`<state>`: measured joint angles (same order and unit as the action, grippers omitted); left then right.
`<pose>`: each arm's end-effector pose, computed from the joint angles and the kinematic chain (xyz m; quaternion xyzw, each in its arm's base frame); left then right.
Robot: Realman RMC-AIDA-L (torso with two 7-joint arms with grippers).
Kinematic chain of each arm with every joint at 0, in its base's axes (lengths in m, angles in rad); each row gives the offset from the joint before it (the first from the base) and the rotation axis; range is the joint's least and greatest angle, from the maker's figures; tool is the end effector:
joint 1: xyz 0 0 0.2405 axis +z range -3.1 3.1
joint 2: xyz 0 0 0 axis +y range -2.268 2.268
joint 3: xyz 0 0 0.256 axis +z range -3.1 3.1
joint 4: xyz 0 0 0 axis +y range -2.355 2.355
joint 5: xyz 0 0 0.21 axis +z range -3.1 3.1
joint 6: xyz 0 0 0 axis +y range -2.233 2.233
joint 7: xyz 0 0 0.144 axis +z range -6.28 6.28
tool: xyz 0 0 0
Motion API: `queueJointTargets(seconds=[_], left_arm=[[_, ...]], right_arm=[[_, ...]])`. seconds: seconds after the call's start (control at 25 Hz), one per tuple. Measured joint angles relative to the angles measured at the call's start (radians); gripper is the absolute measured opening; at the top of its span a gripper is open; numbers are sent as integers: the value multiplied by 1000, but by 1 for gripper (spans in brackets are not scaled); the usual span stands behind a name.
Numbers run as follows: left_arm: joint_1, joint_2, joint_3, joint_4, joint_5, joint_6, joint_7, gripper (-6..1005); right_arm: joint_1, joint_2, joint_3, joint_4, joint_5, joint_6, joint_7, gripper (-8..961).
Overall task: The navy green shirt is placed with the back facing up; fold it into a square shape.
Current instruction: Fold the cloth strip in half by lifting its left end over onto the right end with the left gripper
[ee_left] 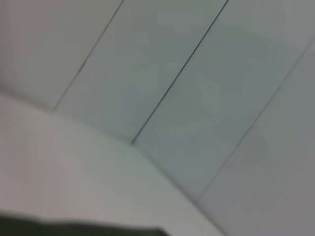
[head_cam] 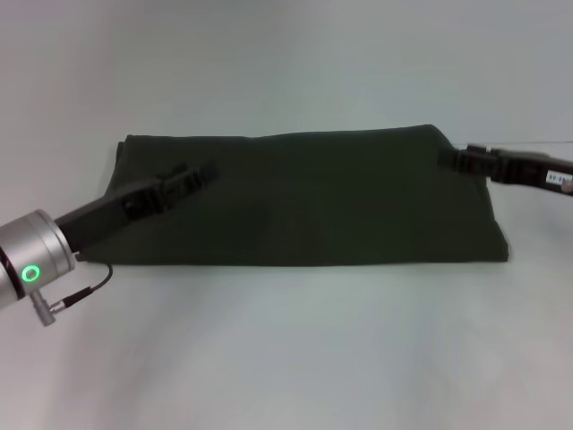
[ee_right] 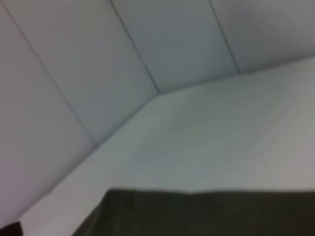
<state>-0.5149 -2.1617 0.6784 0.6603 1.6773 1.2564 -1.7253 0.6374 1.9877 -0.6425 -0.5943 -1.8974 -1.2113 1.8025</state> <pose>-0.2530 0.3693 0.0035 -0.7849 -0.4244 -0.3907 0.2261 0.2683 0.4080 0.0502 -0.8281 0.4113 0.2805 0.2577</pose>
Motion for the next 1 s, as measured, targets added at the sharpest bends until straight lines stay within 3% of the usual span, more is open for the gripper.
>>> queueJointTargets(seconds=[0.28,0.56,1.0], left_arm=[[-6,9,-50,29,176,-60,-299,683],[12,9,-115,33,284,-152,-489,687],[16,23,-200,38,476,-152,-704,686]], right_arm=[[7,-24,-54,-2,-55,-27,66,743],[2,-27,-40,-2,-53,-18,61,744],[10,-34,-36,-11,-52,-15,68,744]])
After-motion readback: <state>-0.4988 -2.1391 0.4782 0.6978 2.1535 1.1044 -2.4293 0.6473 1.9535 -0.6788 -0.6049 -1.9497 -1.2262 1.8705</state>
